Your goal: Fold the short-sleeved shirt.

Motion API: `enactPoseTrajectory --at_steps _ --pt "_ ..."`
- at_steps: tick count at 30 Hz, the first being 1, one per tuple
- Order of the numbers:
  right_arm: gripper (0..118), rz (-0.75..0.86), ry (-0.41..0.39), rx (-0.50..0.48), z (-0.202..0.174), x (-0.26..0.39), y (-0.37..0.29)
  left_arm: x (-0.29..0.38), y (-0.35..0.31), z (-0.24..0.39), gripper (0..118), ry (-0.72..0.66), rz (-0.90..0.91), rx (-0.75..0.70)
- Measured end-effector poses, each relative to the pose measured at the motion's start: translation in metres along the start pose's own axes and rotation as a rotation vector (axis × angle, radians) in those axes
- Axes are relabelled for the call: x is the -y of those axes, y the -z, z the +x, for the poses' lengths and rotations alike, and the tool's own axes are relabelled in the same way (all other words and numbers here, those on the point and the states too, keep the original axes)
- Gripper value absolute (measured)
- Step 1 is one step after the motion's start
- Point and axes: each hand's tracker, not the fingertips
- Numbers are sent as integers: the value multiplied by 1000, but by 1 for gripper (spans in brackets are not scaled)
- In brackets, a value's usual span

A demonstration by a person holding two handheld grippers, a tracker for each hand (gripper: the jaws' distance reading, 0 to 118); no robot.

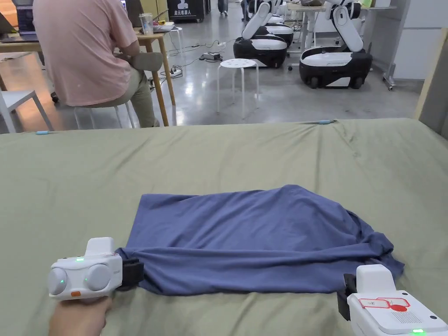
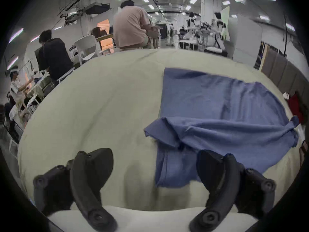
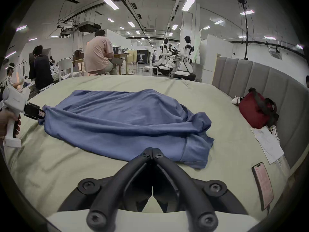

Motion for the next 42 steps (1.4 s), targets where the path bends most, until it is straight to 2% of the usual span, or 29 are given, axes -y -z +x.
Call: enactPoseTrajectory --at_steps 2,4,6,7,8,9,10,15,16,17,19,20,21,24,25,26,27,28,29,30,31,32,34,39,42 --pt "0 -9 7 12 9 1 3 6 17 9 79 40 -88 81" --pt "0 -21 16 29 19 3 6 12 14 18 79 91 -13 20" --pt "0 -32 27 45 29 4 9 -1 10 11 75 74 -81 70" --pt "0 -36 31 51 33 4 9 -5 8 9 66 53 -96 82" --pt "0 -41 38 61 39 4 10 -9 5 6 51 66 -91 81" --pt "0 -48 48 74 45 3 11 -12 -1 8 22 100 -75 68" --pt "0 -54 56 83 50 2 12 -14 -4 11 1 150 -51 -10" --pt "1 -93 72 102 75 -10 22 -14 -39 12 1 81 17 64" --pt "9 -102 70 87 77 -12 26 -14 -42 12 1 79 11 62" --pt "29 -109 62 85 78 -14 32 -12 -44 15 1 85 13 63" --pt "98 -133 40 93 80 -20 46 -9 -45 19 1 91 21 56" --pt "114 -135 43 103 82 -23 54 -10 -44 18 1 91 21 56" --pt "118 -136 48 105 86 -25 59 -9 -44 19 1 87 20 55" --pt "115 -172 65 148 95 -28 82 -7 -41 17 1 77 13 56" --pt "103 -211 71 152 98 -25 90 -7 -41 18 1 77 10 56" --pt "78 -271 84 142 101 -22 98 -5 -41 18 1 78 7 55" --pt "48 -335 109 101 103 -17 105 -4 -40 19 1 77 4 54" --pt "35 -352 138 38 103 -13 108 -4 -37 18 1 79 -2 57" --pt "26 -294 164 -15 101 -11 104 -3 -37 18 1 83 -11 64" --pt "11 -285 119 58 96 -13 100 -2 -37 19 1 84 -14 63" --pt "6 -289 85 33 91 -16 99 -1 -37 20 1 89 -14 59" --pt "6 -290 67 50 89 -18 97 -2 -35 18 1 90 -16 59" --pt "6 -296 80 19 90 -24 94 -3 -39 15 1 82 -12 58" --pt "6 -232 78 21 96 -42 54 -7 -69 1 0 70 23 87" --pt "6 -196 44 18 93 -48 24 -6 -90 -6 0 74 34 106"
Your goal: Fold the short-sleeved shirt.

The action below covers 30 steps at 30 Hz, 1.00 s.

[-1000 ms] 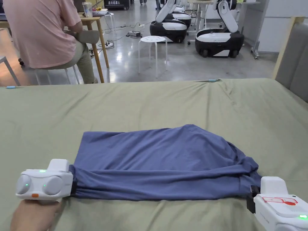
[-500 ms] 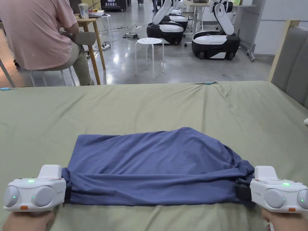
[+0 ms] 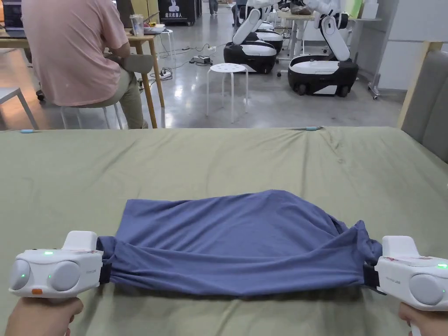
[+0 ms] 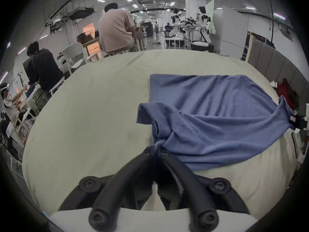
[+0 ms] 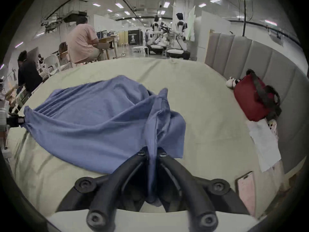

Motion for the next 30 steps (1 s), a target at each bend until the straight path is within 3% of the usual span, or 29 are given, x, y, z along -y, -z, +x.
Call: enactPoseTrajectory --at_steps 2,8,16,17,18,19,20,21,22,23,24,25,30 --pt "6 14 -53 25 -2 4 -17 6 -13 -2 0 12 5 4" --pt "6 -27 -107 27 -6 30 -57 44 -48 -12 0 5 -8 30" --pt "7 -122 -113 27 -17 79 -45 100 -40 -17 1 -58 -75 41" --pt "13 -123 -106 24 -17 84 -41 104 -38 -18 1 -67 -76 44" --pt "30 -112 -87 10 -15 87 -40 107 -33 -21 4 -75 -71 50" --pt "58 -106 -52 -14 -12 88 -41 107 -35 -23 21 -89 -52 55" --pt "70 -108 -13 -23 -9 85 -44 105 -42 -23 21 -97 -23 59" --pt "70 -89 13 -42 -9 81 -51 103 -51 -20 29 -81 6 46" --pt "97 -54 10 -57 -11 77 -59 102 -57 -18 60 -58 38 36" --pt "116 4 4 -70 -17 71 -69 99 -65 -11 89 -29 82 15" --pt "118 64 -1 -71 -24 63 -78 97 -71 -2 112 -2 126 -1" --pt "118 100 -3 -71 -32 58 -83 94 -76 6 118 22 170 1" --pt "118 269 -71 -86 -104 38 -93 75 -86 63 113 28 294 68"
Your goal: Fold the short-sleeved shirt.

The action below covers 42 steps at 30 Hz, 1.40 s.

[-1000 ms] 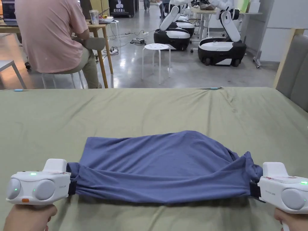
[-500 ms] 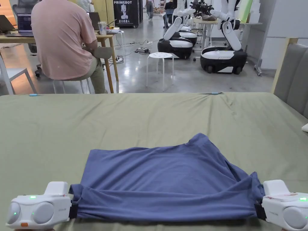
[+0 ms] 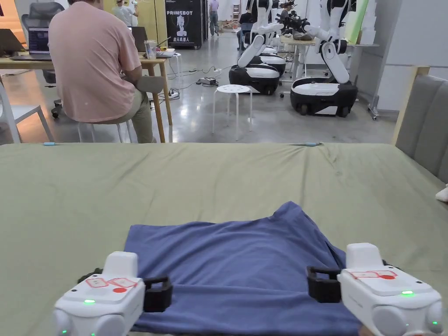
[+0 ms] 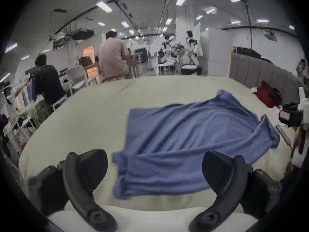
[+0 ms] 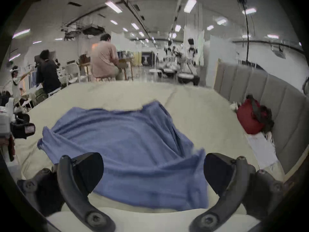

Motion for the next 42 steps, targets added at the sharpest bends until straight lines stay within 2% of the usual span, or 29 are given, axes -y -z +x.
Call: enactPoseTrajectory --at_steps 1,2,3,4,5,6,9,12,14,18,20,21,22,23,24,25,26,27,29,31,32,33,34,35,36,37,38,39,42 --pt "116 15 2 -5 -9 -1 1 -2 2 8 102 1 -3 12" --pt "107 14 11 -15 -18 -3 6 -3 4 15 84 -4 8 26" --pt "85 24 29 -27 -25 -4 8 -3 6 21 57 -1 12 32" --pt "36 27 35 -39 -30 -4 10 -3 7 29 9 10 9 32" --pt "4 26 31 -41 -34 -4 14 -3 12 32 0 28 1 24" --pt "0 32 25 -33 -35 -4 18 -1 12 33 0 36 3 27" --pt "0 18 21 -62 -34 -10 28 -3 28 19 0 27 -46 42" --pt "0 16 0 -46 -30 -13 43 -11 49 -2 0 45 -71 -19" --pt "0 -4 10 -55 -24 -16 55 -22 72 -25 0 5 -122 -15" --pt "0 -19 8 -48 -16 -22 83 -51 128 -57 0 12 -162 -68" --pt "0 -30 2 -45 -12 -26 98 -68 167 -72 8 4 -181 -71" --pt "0 -32 -1 -42 -10 -28 104 -75 184 -78 8 3 -187 -77" --pt "0 -36 -4 -42 -7 -29 110 -81 200 -84 35 10 -197 -83" --pt "0 -39 -3 -40 -4 -31 117 -86 221 -89 75 18 -216 -99" --pt "0 -43 1 -35 1 -33 123 -91 235 -86 110 29 -238 -124" --pt "0 -48 2 -31 5 -35 127 -93 246 -88 116 26 -225 -106" --pt "0 -56 5 -24 11 -35 133 -95 265 -91 108 39 -244 -135" --pt "0 -65 10 -19 16 -37 138 -91 282 -92 107 50 -282 -170" --pt "0 -84 12 -4 29 -40 148 -84 303 -86 106 63 -358 -148" --pt "0 -101 -3 25 42 -45 159 -74 321 -83 97 61 -413 -129" --pt "0 -107 -8 32 50 -49 167 -73 318 -80 96 48 -406 -85" --pt "0 -118 -8 37 59 -55 176 -76 313 -81 94 42 -393 -114" --pt "1 -129 -1 35 67 -60 185 -81 309 -82 80 26 -400 -102" --pt "8 -128 12 25 76 -65 195 -85 301 -80 63 8 -410 -53" --pt "28 -125 23 19 84 -71 205 -89 294 -81 35 24 -403 -63" --pt "72 -140 33 19 89 -77 217 -93 287 -78 0 53 -391 -68" --pt "99 -167 46 11 95 -83 232 -98 279 -76 0 66 -381 -62" --pt "114 -206 63 -13 99 -87 245 -102 272 -74 1 63 -359 -82" --pt "110 -296 127 -72 104 -88 280 -113 257 -70 1 66 -326 -58"
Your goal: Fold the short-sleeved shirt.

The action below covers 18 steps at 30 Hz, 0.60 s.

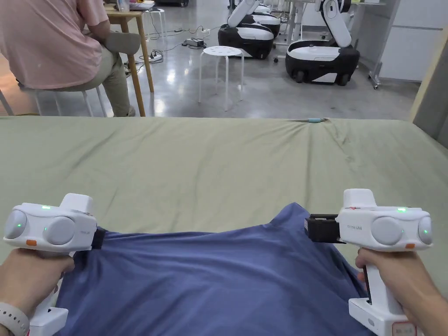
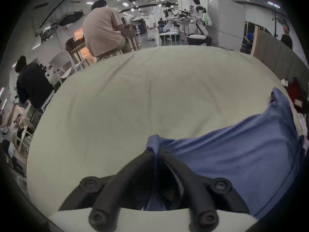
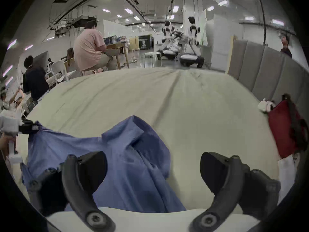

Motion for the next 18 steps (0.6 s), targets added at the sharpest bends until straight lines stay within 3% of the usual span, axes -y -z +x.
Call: enactPoseTrajectory --at_steps 2,3,4,5,6,7,8,9,10,13,18 --pt "110 -64 5 0 0 5 21 -2 -3 2 1 24 12 -10" --pt "105 -119 5 -18 1 11 32 -2 -6 3 1 31 15 -13" --pt "76 -176 10 -7 2 18 42 -2 -6 4 1 32 14 -13" --pt "71 -254 -15 26 3 24 48 -1 -6 4 1 32 11 -12" --pt "59 -253 -42 22 4 30 49 -1 -5 3 1 32 8 -10" --pt "30 -139 -54 20 5 30 36 0 -5 3 1 30 5 -7" --pt "20 -135 -13 -1 6 28 30 2 -7 4 1 30 5 -9" --pt "20 -112 -11 -30 7 27 22 3 -10 4 1 29 10 -2" --pt "9 -80 -30 -67 7 28 13 4 -14 5 1 23 23 9" --pt "9 -36 -119 -15 -2 23 -16 7 -31 9 1 26 56 -9" --pt "9 87 -197 17 -20 35 -98 24 -89 9 1 9 143 -11"
